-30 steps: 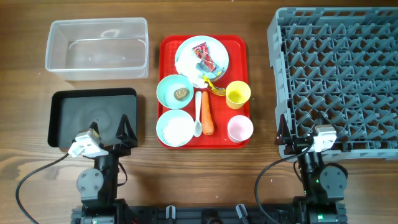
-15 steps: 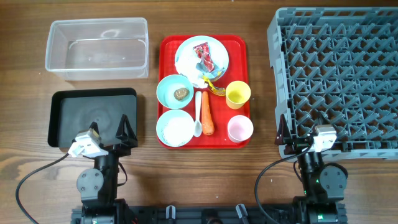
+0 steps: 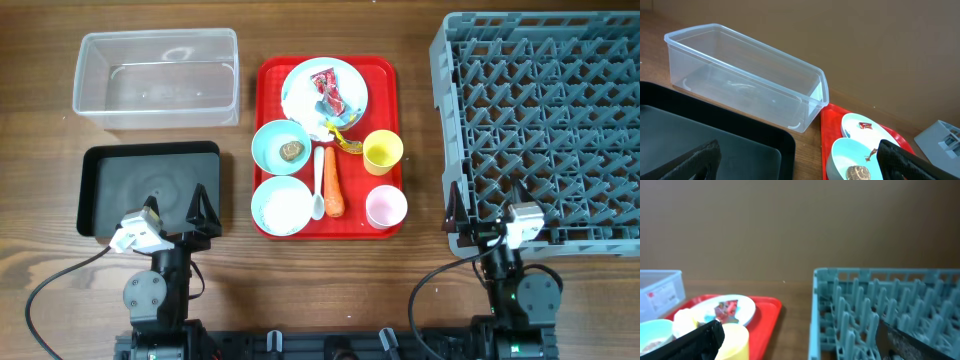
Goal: Sort waste into correct bins and load items into the dishwasher rack
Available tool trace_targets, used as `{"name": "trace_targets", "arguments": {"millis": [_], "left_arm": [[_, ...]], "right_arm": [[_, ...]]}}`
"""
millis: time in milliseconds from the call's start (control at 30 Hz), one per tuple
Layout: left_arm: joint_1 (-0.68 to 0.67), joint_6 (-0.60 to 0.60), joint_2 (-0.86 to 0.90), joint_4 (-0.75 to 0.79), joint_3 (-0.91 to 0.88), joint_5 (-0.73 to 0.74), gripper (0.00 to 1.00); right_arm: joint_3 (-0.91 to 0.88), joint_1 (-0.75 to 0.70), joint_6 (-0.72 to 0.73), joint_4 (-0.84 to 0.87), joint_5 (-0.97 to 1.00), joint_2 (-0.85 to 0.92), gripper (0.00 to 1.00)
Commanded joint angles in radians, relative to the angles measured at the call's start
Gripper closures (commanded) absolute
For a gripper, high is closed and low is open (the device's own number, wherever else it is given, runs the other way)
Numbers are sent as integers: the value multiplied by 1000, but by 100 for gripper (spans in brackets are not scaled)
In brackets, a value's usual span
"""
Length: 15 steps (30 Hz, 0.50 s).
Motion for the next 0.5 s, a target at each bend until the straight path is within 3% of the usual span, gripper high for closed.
{"name": "trace_targets", "arguments": {"millis": [0, 67, 267, 467], "left_arm": [[7, 12, -8, 50, -2, 74, 0], [7, 13, -8, 134, 8, 139, 0], [6, 165, 66, 72, 222, 138, 0], [6, 171, 421, -134, 639, 153, 0]], "right_arm": [[17, -4, -7, 16, -67, -5, 0], [50, -4, -16, 15, -55, -5, 0], [211, -4, -148, 16, -28, 56, 0], [507, -4, -150, 37, -42, 394, 0]]}}
